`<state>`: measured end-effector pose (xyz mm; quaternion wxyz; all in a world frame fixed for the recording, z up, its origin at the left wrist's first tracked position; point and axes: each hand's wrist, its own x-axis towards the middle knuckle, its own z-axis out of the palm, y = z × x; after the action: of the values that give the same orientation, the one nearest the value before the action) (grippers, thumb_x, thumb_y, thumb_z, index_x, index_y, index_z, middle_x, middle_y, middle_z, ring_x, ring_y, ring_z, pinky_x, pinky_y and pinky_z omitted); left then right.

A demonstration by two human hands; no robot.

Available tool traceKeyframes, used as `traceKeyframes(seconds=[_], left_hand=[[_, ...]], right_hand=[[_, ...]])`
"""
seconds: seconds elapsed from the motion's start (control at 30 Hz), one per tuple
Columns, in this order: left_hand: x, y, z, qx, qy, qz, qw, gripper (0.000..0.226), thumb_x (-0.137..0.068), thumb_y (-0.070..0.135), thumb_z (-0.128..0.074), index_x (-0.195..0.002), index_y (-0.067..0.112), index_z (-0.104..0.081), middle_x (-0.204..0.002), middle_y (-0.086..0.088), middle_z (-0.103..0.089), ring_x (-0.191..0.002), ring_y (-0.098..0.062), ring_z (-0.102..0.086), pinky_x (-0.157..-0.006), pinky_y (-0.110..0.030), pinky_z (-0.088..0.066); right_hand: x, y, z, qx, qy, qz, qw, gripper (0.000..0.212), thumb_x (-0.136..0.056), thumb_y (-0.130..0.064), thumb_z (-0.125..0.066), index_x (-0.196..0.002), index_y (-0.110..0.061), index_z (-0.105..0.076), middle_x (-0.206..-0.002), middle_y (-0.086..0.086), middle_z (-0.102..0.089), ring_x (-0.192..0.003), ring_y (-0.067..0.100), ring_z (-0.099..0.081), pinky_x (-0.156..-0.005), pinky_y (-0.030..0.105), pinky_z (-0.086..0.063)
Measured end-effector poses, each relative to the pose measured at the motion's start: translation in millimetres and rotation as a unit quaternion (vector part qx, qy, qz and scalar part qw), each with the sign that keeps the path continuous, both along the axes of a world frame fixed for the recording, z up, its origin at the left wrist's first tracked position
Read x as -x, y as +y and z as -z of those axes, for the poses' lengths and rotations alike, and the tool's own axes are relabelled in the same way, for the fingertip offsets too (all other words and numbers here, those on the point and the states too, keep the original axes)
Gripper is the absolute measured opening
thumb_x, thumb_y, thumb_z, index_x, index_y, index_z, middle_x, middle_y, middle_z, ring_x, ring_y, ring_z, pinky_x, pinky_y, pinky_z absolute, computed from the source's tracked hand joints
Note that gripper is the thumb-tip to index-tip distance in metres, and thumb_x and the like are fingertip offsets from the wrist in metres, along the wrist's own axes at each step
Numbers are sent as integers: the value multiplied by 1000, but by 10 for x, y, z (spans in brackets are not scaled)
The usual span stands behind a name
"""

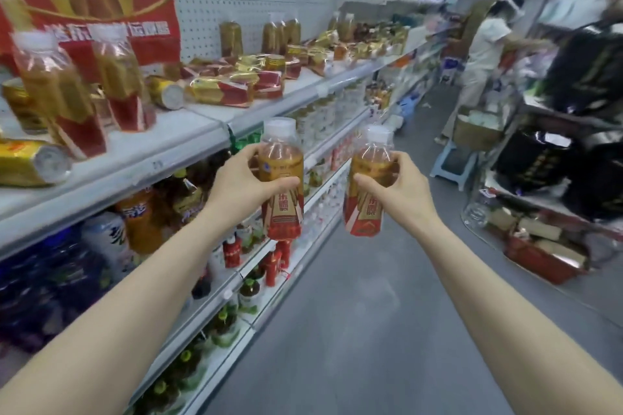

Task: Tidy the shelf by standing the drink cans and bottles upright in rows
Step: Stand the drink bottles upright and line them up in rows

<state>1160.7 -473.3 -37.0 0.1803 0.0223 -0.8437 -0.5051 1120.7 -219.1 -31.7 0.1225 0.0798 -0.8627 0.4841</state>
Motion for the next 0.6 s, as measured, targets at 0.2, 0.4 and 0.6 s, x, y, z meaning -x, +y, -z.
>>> traceKeyframes(seconds=[0.2, 0.4, 0.6], left_hand=[[1091, 417, -102, -12, 3, 30, 999, 65, -65, 42, -88, -123, 31, -59, -106, 20, -66, -95, 10, -58, -83, -20, -49], [2377, 643, -190, -21, 17, 62, 998, 70, -64, 45, -87, -126, 29, -57, -108, 15, -67, -98, -1, -63, -82, -27, -53], [3680, 860, -434, -25, 27, 88, 995, 61, -69, 38, -86, -120, 30, -55, -100, 24, -61, -90, 8, -57, -68, -15, -46]], right_hand=[[1026, 435, -87, 11, 12, 22, 1000, 46, -79, -39, -79, -114, -29, -51, -97, -24, -60, -91, -10, -57, -72, 17, -45], [2175, 636, -190, 8, 34, 36, 999, 44, -80, -38, -78, -112, -30, -50, -98, -24, -58, -89, -10, -56, -71, 15, -45], [3396, 752, -372, -1, 51, 40, 998, 42, -82, -38, -77, -111, -29, -49, -97, -24, -58, -87, -12, -55, -67, 9, -41]])
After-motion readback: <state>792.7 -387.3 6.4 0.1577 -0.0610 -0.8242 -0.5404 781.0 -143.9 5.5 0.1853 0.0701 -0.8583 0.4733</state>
